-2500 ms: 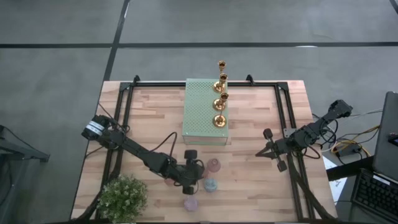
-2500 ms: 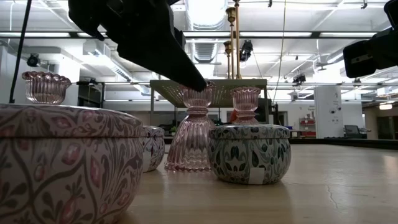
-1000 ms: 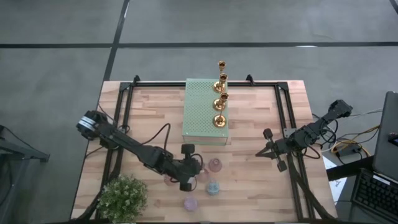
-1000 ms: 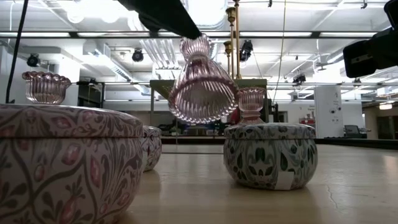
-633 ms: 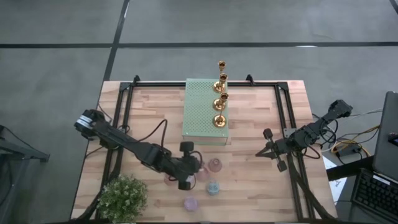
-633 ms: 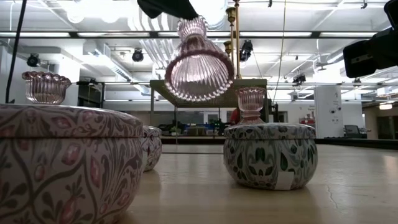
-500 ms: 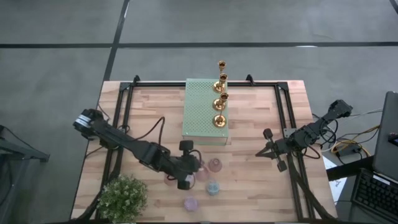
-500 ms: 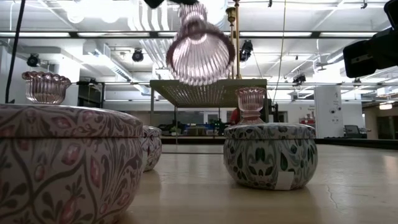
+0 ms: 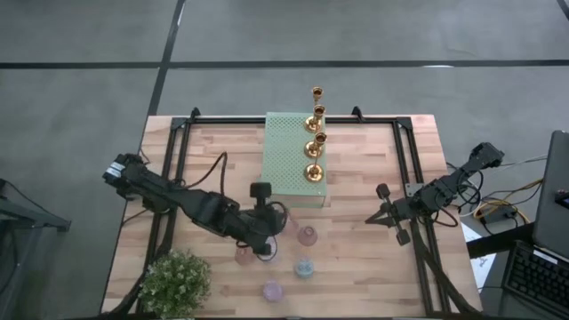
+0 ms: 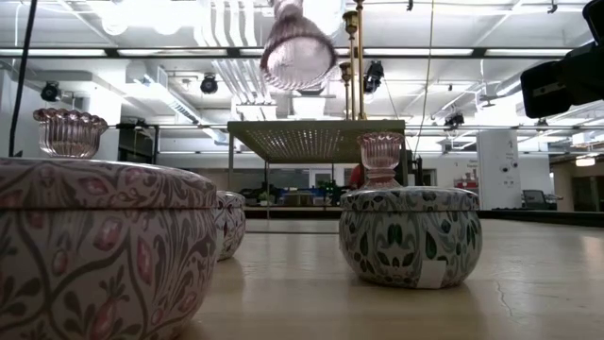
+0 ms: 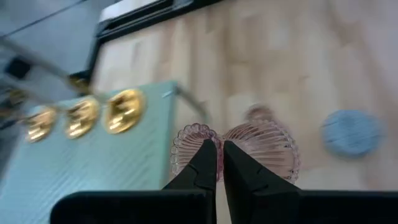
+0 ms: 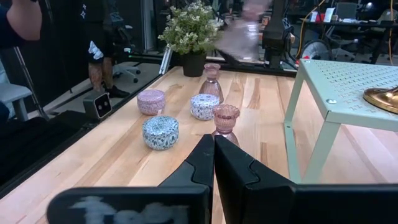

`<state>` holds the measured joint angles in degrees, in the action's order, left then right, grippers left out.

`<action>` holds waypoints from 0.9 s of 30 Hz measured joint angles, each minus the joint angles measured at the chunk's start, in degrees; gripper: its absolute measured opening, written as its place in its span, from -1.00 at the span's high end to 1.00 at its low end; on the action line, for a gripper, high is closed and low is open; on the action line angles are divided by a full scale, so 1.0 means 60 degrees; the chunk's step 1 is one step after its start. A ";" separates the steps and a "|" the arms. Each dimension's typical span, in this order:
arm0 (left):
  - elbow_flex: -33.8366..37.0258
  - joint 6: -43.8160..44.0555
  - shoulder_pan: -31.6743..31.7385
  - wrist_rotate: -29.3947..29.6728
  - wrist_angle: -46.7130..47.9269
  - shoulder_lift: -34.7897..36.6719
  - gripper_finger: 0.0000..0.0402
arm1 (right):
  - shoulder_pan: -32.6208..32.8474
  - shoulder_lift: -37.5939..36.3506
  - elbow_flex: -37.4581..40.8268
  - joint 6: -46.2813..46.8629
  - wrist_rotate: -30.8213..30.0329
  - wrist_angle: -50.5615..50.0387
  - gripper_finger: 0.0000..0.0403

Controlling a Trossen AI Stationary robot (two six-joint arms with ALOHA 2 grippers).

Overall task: Pick & Place candle stick holders
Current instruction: Put the bottom right pink candle holder on the shelf

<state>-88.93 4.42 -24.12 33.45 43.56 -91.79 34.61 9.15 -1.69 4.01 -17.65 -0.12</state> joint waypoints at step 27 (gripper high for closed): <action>0.0020 -0.3883 0.5500 0.1051 -0.1783 -0.0011 0.93 | -0.0001 0.0000 0.0000 0.0000 0.0002 0.0000 0.96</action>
<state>-88.82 -18.88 8.88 39.75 32.86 -91.85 34.60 9.15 -1.69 4.01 -17.64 -0.12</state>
